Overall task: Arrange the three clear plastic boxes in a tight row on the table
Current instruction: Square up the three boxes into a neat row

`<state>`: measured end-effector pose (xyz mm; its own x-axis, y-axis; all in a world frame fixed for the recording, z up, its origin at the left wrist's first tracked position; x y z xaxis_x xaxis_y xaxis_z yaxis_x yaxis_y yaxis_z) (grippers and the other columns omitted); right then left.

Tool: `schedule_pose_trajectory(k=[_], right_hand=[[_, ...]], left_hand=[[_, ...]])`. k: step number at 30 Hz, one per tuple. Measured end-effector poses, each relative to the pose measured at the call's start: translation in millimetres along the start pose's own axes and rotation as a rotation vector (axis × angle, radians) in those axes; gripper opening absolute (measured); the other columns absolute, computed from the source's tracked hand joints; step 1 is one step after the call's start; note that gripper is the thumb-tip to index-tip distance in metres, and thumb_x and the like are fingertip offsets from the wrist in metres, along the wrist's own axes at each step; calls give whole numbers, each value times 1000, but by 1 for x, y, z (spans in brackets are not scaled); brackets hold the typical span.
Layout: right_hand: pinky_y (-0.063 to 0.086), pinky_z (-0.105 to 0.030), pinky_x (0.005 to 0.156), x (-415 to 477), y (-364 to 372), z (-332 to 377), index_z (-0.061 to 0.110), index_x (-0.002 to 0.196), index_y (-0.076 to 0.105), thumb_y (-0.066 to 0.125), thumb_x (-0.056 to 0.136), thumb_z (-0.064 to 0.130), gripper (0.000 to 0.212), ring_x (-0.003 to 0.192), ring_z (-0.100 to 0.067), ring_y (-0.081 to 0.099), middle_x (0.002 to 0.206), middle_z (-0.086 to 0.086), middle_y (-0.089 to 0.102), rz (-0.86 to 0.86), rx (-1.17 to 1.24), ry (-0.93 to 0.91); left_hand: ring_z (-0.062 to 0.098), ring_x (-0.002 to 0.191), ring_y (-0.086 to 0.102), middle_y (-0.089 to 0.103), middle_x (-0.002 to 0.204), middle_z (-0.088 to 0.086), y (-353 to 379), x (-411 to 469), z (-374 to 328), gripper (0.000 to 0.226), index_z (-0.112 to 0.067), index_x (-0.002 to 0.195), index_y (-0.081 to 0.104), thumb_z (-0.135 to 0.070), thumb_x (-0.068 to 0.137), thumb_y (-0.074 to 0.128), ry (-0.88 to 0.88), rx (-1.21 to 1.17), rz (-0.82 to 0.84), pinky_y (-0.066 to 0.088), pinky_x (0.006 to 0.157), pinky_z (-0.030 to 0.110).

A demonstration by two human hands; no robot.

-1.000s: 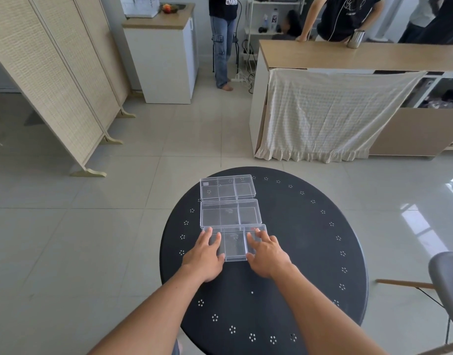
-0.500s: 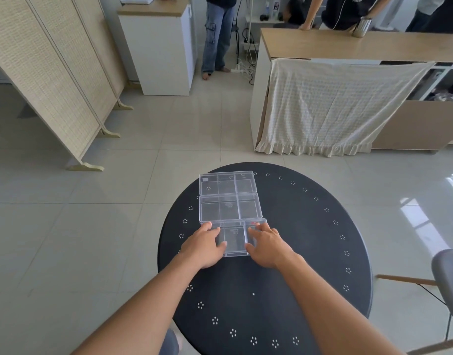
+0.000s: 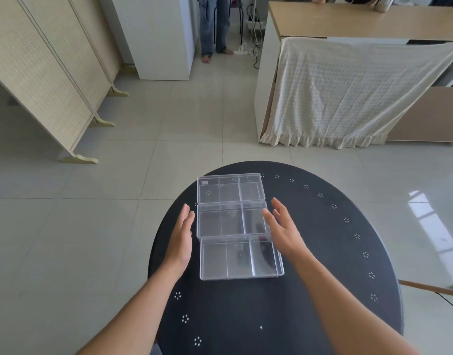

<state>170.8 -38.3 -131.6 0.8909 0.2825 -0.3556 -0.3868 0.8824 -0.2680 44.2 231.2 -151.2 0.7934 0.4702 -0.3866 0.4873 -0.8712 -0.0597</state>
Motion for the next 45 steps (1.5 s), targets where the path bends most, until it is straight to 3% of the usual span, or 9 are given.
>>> schedule_pose_trajectory(k=[4,13,19,24,30,34,39,43,45], right_hand=[[23,-35,132,21,15,0,41,170,21,50,111,50,66,158,2,27,172,26,27,15,79,-15],[16,-7,118,33,28,-8,49,167,23,38,117,39,53,151,22,19,168,38,25,-19,64,-91],[20,-11,118,32,28,-15,45,168,27,40,116,40,53,139,31,26,167,35,31,-81,73,-50],[27,-15,119,23,27,-17,45,166,32,41,116,38,51,150,14,35,164,34,40,-109,84,-44],[26,-18,121,16,27,-19,44,166,32,41,116,37,51,151,12,34,164,33,39,-99,104,-37],[23,-17,123,15,27,-17,43,166,33,42,116,36,52,150,15,33,166,32,37,-87,95,-30],[26,4,105,15,23,-18,36,168,32,45,116,32,54,134,31,34,166,30,36,-65,110,-10],[28,-20,121,9,10,-19,32,168,34,50,113,41,58,149,8,36,168,24,37,-84,158,12],[29,-23,121,4,-6,-26,33,167,36,50,113,43,57,146,7,39,167,23,39,-116,130,15]], left_hand=[[-6,160,26,27,177,-24,21,16,-8,62,-40,172,24,-53,114,43,22,-31,63,19,135,37],[-21,153,23,27,169,-42,32,36,0,56,-51,169,23,-55,115,38,110,47,60,17,128,24],[-26,144,35,41,163,-35,26,38,2,50,-41,167,39,-39,117,45,142,70,-17,29,111,-2],[-7,146,50,58,156,-22,19,37,7,35,-32,150,57,-33,114,54,157,26,-86,40,117,17],[-9,147,47,53,160,-19,20,35,6,35,-30,150,51,-32,115,51,147,70,-69,38,123,22],[-26,137,42,43,166,-23,21,34,2,48,-38,165,38,-34,117,45,105,169,-42,31,113,10],[-9,146,39,40,170,-17,22,31,-6,55,-28,170,35,-34,117,47,63,207,-13,32,97,-5],[2,152,43,45,171,-10,10,25,-25,53,-28,167,42,-41,115,47,121,269,-138,34,127,29],[5,151,45,49,166,-11,13,13,-45,48,-27,163,47,-35,115,46,217,362,-246,34,126,26]])
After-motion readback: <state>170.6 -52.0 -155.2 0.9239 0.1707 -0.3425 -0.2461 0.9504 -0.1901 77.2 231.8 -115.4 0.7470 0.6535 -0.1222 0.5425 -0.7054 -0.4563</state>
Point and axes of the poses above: each hand's wrist, its own x-axis towards the middle knuckle, its own y-axis out of the palm, z = x × y, the point moved 8 cm from there along x, towards the middle knuckle
